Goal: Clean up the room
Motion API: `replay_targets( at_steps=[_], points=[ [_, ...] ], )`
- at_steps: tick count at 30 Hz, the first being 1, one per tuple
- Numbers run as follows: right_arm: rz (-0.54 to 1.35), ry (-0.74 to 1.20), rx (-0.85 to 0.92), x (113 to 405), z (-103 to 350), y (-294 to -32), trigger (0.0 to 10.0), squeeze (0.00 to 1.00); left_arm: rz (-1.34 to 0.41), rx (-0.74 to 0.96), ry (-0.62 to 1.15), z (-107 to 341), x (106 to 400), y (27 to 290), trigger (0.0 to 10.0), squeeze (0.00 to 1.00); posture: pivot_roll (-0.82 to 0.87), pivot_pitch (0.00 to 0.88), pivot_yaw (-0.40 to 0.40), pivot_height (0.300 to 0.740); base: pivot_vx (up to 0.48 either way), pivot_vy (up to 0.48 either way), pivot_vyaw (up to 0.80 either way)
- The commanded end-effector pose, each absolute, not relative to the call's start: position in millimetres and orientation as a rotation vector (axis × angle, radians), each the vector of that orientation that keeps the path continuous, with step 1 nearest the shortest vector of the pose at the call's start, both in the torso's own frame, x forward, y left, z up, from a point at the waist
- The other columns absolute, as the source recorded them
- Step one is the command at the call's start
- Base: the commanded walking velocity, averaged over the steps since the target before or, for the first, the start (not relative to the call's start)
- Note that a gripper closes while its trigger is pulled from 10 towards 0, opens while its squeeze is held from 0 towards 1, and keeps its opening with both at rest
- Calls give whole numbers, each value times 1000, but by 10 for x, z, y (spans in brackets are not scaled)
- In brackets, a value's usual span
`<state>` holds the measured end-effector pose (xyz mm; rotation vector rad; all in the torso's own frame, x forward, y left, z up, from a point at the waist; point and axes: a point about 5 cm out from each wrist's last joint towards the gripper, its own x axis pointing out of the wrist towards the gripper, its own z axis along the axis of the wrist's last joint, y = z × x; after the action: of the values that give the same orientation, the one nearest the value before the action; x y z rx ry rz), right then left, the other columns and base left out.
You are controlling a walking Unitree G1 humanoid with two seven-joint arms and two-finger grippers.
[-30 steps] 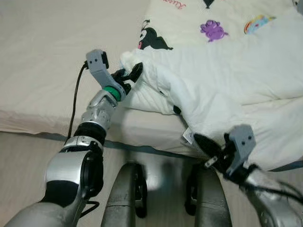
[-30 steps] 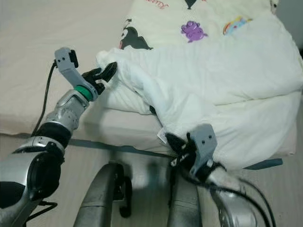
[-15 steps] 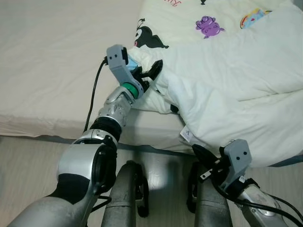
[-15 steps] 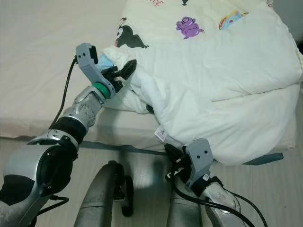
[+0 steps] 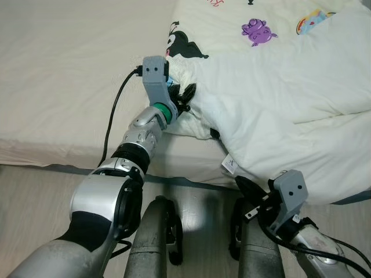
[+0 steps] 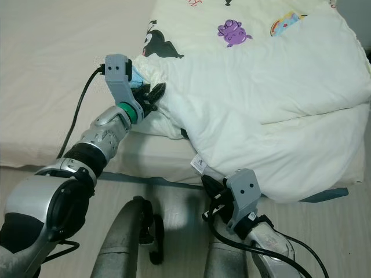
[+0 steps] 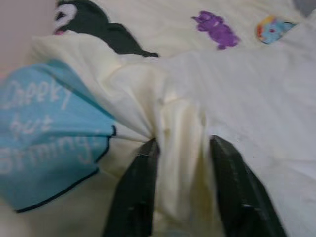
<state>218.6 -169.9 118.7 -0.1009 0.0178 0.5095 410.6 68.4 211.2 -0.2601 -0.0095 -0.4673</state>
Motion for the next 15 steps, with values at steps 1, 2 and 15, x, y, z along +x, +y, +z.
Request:
replay_targets(
  at_steps=[1, 2, 15],
  points=[
    [513, 36, -100, 2151, 1138, -1686, 10000, 0, -450, -244, 33, 1978, 4085, 716, 0, 0, -114, 348, 202, 628, 0, 0, 0],
    [513, 36, -100, 2151, 1138, -1686, 10000, 0, -450, -244, 33, 1978, 4085, 716, 0, 0, -114, 348, 202, 628, 0, 0, 0],
    [512, 30, -108, 2185, 1164, -1693, 10000, 0, -458, -342, 19, 2014, 4096, 758, 0, 0, -112, 342, 194, 628, 0, 0, 0]
  ],
)
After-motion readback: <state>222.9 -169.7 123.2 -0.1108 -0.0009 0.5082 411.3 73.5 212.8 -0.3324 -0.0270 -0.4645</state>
